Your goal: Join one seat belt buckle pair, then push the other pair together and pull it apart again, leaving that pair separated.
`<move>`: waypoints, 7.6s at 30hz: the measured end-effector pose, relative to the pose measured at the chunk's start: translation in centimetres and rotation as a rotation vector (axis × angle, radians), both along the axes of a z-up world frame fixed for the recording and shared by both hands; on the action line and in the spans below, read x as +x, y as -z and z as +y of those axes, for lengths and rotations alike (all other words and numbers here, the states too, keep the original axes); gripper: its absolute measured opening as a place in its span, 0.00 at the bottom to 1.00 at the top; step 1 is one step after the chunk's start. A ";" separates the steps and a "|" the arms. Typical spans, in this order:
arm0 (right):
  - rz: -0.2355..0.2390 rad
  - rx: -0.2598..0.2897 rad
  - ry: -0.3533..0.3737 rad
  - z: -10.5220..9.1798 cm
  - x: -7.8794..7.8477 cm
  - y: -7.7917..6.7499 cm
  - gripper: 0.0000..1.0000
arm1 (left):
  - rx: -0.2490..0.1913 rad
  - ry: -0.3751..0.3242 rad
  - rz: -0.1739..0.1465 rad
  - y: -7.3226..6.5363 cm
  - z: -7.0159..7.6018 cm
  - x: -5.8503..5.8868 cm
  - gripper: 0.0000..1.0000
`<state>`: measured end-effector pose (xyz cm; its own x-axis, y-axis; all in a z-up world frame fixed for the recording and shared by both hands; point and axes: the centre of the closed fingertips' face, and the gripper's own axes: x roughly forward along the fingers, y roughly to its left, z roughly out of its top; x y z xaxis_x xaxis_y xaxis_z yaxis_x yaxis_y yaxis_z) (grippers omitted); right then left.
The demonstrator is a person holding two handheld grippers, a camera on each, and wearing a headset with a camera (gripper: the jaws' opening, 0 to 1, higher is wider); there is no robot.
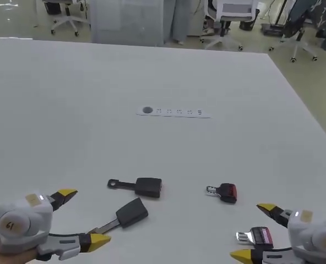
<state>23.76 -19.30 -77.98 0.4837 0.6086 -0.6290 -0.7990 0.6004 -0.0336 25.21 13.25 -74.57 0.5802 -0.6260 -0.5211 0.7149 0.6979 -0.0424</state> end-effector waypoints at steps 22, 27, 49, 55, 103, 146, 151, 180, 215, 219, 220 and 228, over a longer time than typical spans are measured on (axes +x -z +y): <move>0.072 -0.036 -0.077 -2.0 0.6 1.9 0.85 | 0.038 0.070 0.037 1.9 -2.5 1.8 0.87; 0.093 -0.061 -0.111 -2.4 0.5 2.8 0.83 | 0.061 0.105 0.047 2.9 -3.2 2.2 0.85; 0.181 -0.141 -0.232 -4.4 0.7 5.1 0.76 | 0.146 0.186 0.162 8.5 -5.8 3.7 0.71; 0.203 -0.158 -0.261 -4.7 0.5 5.7 0.73 | 0.157 0.208 0.203 9.7 -6.3 3.3 0.67; 0.211 -0.153 -0.351 -6.7 0.5 7.6 0.36 | 0.431 0.841 0.145 10.8 -6.9 2.4 0.34; 0.155 0.133 -0.302 2.6 2.4 7.2 0.36 | 0.325 0.752 0.140 10.9 -7.1 2.1 0.33; 0.144 0.149 -0.314 4.0 2.6 7.2 0.36 | 0.336 0.770 0.143 10.8 -7.2 2.0 0.33; 0.140 0.249 -0.341 9.6 3.5 6.5 0.36 | 0.337 0.766 0.160 11.1 -6.9 2.2 0.33; 0.125 0.206 -0.356 17.4 3.7 7.0 0.36 | 0.409 0.803 0.161 10.9 -6.9 2.3 0.33; 0.121 0.206 -0.375 18.8 3.4 6.9 0.36 | 0.412 0.804 0.159 11.1 -6.8 2.4 0.33; 0.108 0.159 -0.377 18.5 3.4 7.2 0.36 | 0.416 0.809 0.159 11.1 -6.7 2.4 0.33; 0.121 0.162 -0.375 18.6 3.5 7.0 0.36 | 0.440 0.836 0.140 11.2 -6.7 2.2 0.33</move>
<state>27.31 -0.75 -85.02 0.1385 0.8243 -0.5490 -0.9556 0.2568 0.1445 27.45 6.58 -85.74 -0.0515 -0.5409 -0.8395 0.9978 -0.0627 -0.0208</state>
